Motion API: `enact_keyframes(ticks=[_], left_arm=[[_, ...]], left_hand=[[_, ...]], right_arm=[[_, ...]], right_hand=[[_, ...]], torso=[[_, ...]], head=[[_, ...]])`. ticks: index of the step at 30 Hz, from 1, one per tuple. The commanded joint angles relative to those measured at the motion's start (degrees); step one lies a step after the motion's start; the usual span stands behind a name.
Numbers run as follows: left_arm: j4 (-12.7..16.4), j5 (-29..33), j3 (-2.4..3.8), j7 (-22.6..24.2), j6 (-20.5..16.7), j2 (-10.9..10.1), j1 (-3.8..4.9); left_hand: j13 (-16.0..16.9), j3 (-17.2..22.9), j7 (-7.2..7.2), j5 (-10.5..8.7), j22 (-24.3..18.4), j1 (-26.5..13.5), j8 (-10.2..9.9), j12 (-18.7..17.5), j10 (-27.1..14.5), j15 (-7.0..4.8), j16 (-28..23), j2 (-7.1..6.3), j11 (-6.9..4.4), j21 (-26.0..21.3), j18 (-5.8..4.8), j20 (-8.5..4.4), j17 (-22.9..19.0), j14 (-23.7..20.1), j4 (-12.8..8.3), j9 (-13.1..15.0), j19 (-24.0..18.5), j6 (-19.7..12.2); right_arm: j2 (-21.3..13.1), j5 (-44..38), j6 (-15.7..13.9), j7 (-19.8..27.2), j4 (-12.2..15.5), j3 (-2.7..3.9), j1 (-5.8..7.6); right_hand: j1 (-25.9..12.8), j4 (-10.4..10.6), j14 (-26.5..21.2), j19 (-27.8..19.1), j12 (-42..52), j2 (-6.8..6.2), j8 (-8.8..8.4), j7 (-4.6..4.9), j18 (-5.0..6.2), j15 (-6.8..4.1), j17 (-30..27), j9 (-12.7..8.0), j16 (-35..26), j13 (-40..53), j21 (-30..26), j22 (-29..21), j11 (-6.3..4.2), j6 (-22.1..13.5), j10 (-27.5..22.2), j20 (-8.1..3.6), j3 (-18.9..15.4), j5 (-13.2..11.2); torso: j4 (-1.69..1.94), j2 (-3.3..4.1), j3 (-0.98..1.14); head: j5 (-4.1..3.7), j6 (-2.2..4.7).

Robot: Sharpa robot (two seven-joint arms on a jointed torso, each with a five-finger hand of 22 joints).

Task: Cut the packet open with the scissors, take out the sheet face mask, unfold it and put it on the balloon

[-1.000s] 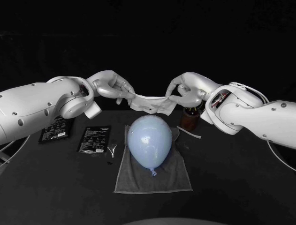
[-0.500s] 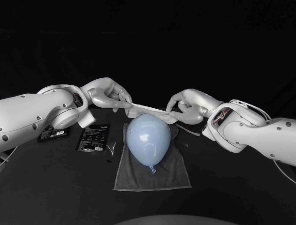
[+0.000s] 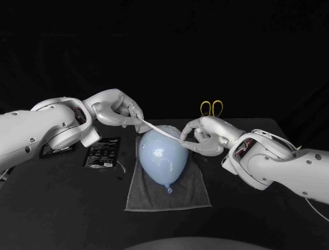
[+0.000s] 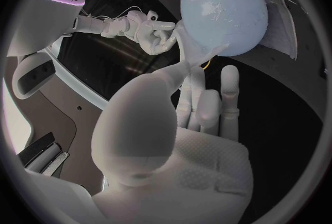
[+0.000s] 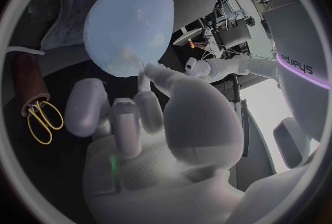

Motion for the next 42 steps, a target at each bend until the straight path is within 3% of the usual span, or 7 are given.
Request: enact_keyframes(ticks=[1, 9, 18, 23, 27, 35, 42], left_arm=[[0.46, -1.73, 0.06, 2.21, -1.96, -0.01, -0.06], [1.01, -2.68, 0.03, 3.05, -2.75, -0.01, -0.19], [1.26, -2.96, -0.03, 3.48, -2.94, -0.23, -0.26], [1.33, -3.21, -0.06, 3.67, -3.00, -0.35, -0.28], [1.37, -3.41, -0.09, 3.79, -3.11, -0.52, -0.30], [1.40, -3.75, -0.12, 4.49, -4.02, -0.50, -0.43], [1.42, -4.18, -0.12, 5.53, -5.60, -0.07, -0.54]], left_hand=[[-0.11, 0.39, 0.30, 0.20, 0.10, 1.23, -0.14, -0.49, -0.39, -0.03, -0.33, -0.15, -0.01, 0.06, 0.93, -0.61, -0.06, -0.36, -0.98, -0.22, 0.07, 0.17], [-0.21, 1.02, 0.25, 0.20, 0.33, 2.01, -0.32, -0.83, -0.22, 0.05, -0.37, -0.69, 0.07, 0.44, 0.92, -0.78, 0.12, -0.30, -1.78, -0.58, 0.06, 0.62], [-0.26, 1.41, 0.20, 0.20, 0.48, 2.29, -0.41, -1.02, -0.08, 0.06, -0.39, -0.89, 0.09, 0.66, 0.91, -0.86, 0.14, -0.31, -2.11, -0.79, 0.02, 0.86], [-0.26, 1.41, 0.20, 0.20, 0.48, 2.29, -0.41, -1.02, -0.08, 0.06, -0.39, -0.89, 0.09, 0.66, 0.91, -0.86, 0.14, -0.31, -2.11, -0.79, 0.02, 0.86], [-0.28, 1.51, 0.19, 0.20, 0.52, 2.35, -0.44, -1.07, -0.04, 0.06, -0.39, -0.94, 0.10, 0.73, 0.91, -0.88, 0.18, -0.30, -2.19, -0.84, 0.01, 0.92], [-0.32, 1.84, 0.16, 0.20, 0.65, 2.54, -0.54, -1.21, 0.08, 0.06, -0.41, -1.07, 0.11, 0.93, 0.91, -0.94, 0.12, -0.33, -2.45, -1.01, -0.03, 1.07], [-0.44, 2.64, 0.12, 0.20, 0.97, 3.02, -0.77, -1.60, 0.22, 0.09, -0.48, -1.34, 0.21, 1.44, 0.92, -1.06, -0.13, -0.50, -3.09, -1.37, -0.11, 1.24]], right_arm=[[-0.05, 1.71, -1.89, 2.15, 0.37, -0.03, -0.62], [-1.00, 4.73, -2.90, 4.58, 2.05, -0.11, -1.59], [-3.26, 7.73, -3.83, 4.68, 3.16, -0.29, -2.15], [-4.58, 8.19, -7.28, 4.06, 3.03, -0.33, -2.52], [-5.57, 7.72, -9.15, 3.13, 2.78, -0.34, -2.63], [-4.65, 10.29, -10.23, 3.84, 0.80, -0.25, -2.34], [-0.26, 19.60, -5.20, 6.19, -4.20, -0.14, 1.18]], right_hand=[[-1.20, 1.44, 5.91, -0.92, -1.77, -1.34, -2.48, 1.25, 1.11, 1.08, 14.62, -1.40, 0.06, 1.99, -1.88, 7.95, 1.10, -1.94, -1.76, 0.62, -2.95, -0.14], [-1.41, 5.85, 5.58, -1.79, -3.29, -2.80, -5.59, 1.98, 1.65, 1.90, 13.58, -2.92, -0.35, 0.05, -4.40, 7.40, 1.90, -3.18, -3.85, 1.77, -10.03, -0.05], [2.12, 8.19, 5.74, -1.25, -2.15, -0.49, -5.47, 1.46, 1.57, 1.54, 14.08, -3.06, -0.14, 0.26, -3.48, 7.71, 1.43, -0.66, -3.14, 1.63, -12.49, 0.36], [6.34, 8.17, 6.04, -0.23, -0.68, 2.86, -5.73, 1.10, 1.19, 1.14, 15.09, -3.42, 0.24, 1.12, -1.18, 8.30, 1.02, 0.91, -1.75, 1.32, -11.02, 0.73], [11.11, 5.59, 6.04, 0.74, 1.20, 5.31, -5.79, 0.52, 0.82, 0.57, 15.09, -3.66, 0.24, 2.66, 1.17, 8.88, 0.41, 2.42, -0.06, 0.81, -7.02, 1.27], [11.22, 4.46, 6.04, 0.94, 1.88, 5.22, -6.30, 0.73, 0.72, 0.61, 15.09, -3.99, 0.24, 3.19, 1.52, 8.98, 0.54, 2.72, 0.51, 0.70, -4.33, 1.99], [10.17, 4.13, 5.22, -1.17, -1.34, 4.82, -7.21, 1.22, 1.76, 0.98, 12.03, -4.41, -0.99, 0.07, -4.94, 7.43, 0.95, 2.12, -2.40, 0.97, -2.96, 1.78]], torso=[[0.02, 0.08, 0.04], [-0.01, 0.00, 0.06], [-0.06, -0.03, 0.00], [0.05, 0.00, 0.01], [0.02, 0.03, 0.03], [0.07, -0.02, 0.10], [0.16, 0.01, 0.02]], head=[[-0.17, -0.14], [-0.99, -0.49], [-1.69, -1.05], [-2.16, -1.25], [-2.19, -1.46], [-1.47, -0.83], [-1.05, -0.04]])
